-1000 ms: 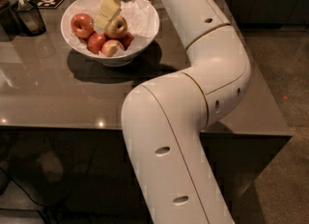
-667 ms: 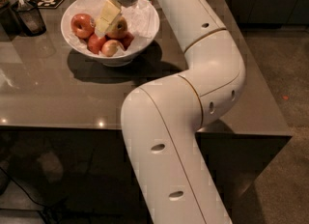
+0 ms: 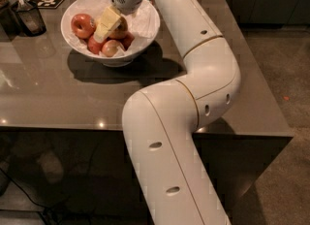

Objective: Pick apple from white bowl

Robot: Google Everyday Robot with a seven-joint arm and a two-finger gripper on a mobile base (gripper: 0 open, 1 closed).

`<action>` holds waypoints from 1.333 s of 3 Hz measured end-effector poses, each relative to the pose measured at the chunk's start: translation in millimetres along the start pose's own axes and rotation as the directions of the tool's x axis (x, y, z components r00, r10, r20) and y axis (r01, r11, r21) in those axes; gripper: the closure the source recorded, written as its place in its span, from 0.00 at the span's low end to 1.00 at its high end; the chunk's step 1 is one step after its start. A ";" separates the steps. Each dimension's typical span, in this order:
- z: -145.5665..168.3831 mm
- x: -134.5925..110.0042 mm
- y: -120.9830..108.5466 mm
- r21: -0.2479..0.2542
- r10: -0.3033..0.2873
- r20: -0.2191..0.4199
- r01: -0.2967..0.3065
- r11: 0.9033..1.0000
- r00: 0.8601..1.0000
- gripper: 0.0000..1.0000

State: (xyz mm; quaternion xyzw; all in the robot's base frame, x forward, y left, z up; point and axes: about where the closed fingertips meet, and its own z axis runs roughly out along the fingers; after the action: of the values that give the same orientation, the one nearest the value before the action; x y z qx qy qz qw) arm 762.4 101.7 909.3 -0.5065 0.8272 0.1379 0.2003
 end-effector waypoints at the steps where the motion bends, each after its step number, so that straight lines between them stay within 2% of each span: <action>1: 4.6 -7.3 -3.5 0.010 -0.001 0.023 0.000 1.000 1.000 0.17; 4: 10.4 -22.4 -7.3 0.034 -0.018 0.061 0.016 0.999 0.998 0.88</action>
Offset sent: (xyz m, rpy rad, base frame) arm 0.0057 0.0052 -0.0006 0.0141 -0.0153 -0.0040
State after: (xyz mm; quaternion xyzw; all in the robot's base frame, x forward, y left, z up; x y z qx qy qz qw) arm 780.1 120.4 910.4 -0.5057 0.8184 0.1379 0.2354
